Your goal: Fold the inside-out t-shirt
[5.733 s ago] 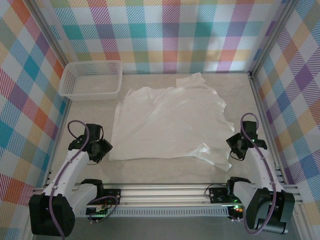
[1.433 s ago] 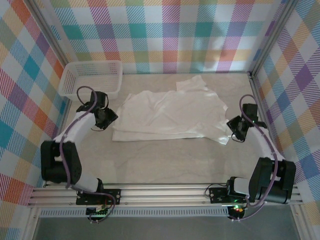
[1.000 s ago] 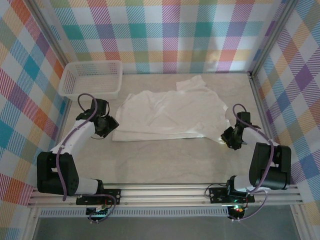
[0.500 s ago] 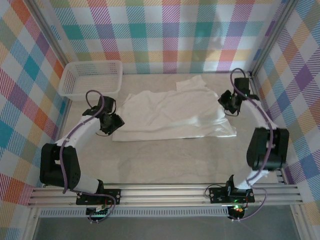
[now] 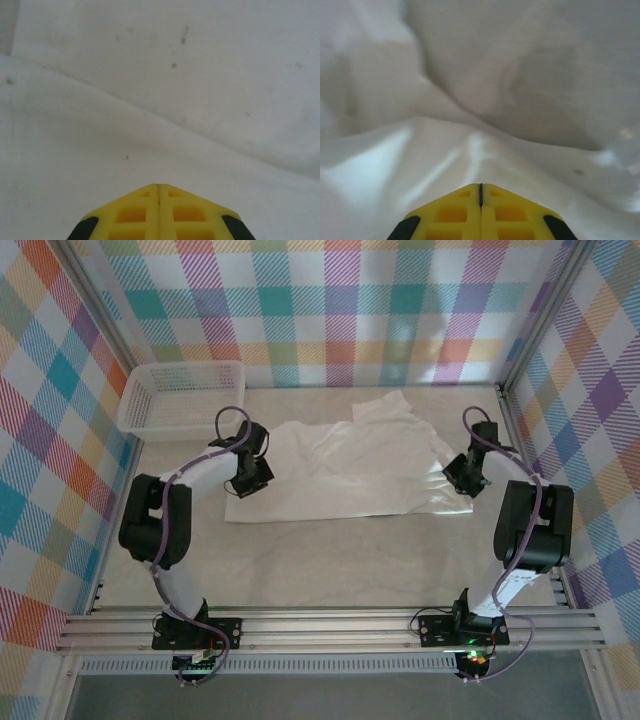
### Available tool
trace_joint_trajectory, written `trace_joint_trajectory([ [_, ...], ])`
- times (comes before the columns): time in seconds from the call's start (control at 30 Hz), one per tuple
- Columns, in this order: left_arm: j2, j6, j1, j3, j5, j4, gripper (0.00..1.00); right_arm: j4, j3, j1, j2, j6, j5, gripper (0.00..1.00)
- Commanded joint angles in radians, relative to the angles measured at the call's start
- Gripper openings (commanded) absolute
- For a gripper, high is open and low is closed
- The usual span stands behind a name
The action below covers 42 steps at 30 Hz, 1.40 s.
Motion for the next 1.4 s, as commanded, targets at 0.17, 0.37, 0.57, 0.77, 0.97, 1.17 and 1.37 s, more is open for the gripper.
trace_joint_trajectory([
  [0.17,0.087,-0.044,0.002,-0.052,-0.032,-0.043,0.00,-0.080,-0.036,-0.075,0.071,0.011,-0.073,0.00],
  [0.37,-0.153,-0.143,0.024,-0.410,0.026,0.005,0.00,-0.110,-0.238,-0.146,-0.099,0.045,-0.071,0.00],
  [0.57,-0.416,-0.169,0.012,-0.603,0.059,-0.065,0.00,-0.196,-0.474,-0.146,-0.369,0.172,-0.090,0.03],
  [0.77,-0.625,-0.082,0.006,-0.466,0.040,-0.142,0.41,-0.080,-0.388,-0.088,-0.610,-0.058,-0.226,0.16],
  [0.97,-0.592,0.100,0.018,-0.267,-0.187,-0.060,0.55,-0.047,0.001,0.181,-0.280,-0.459,-0.059,0.36],
  [1.17,-0.486,0.173,0.063,-0.208,-0.113,0.072,0.58,-0.083,0.316,0.213,0.104,-0.565,0.033,0.40],
  [1.37,-0.425,0.221,0.087,-0.171,-0.096,0.077,0.62,-0.154,0.477,0.240,0.308,-0.640,0.016,0.47],
])
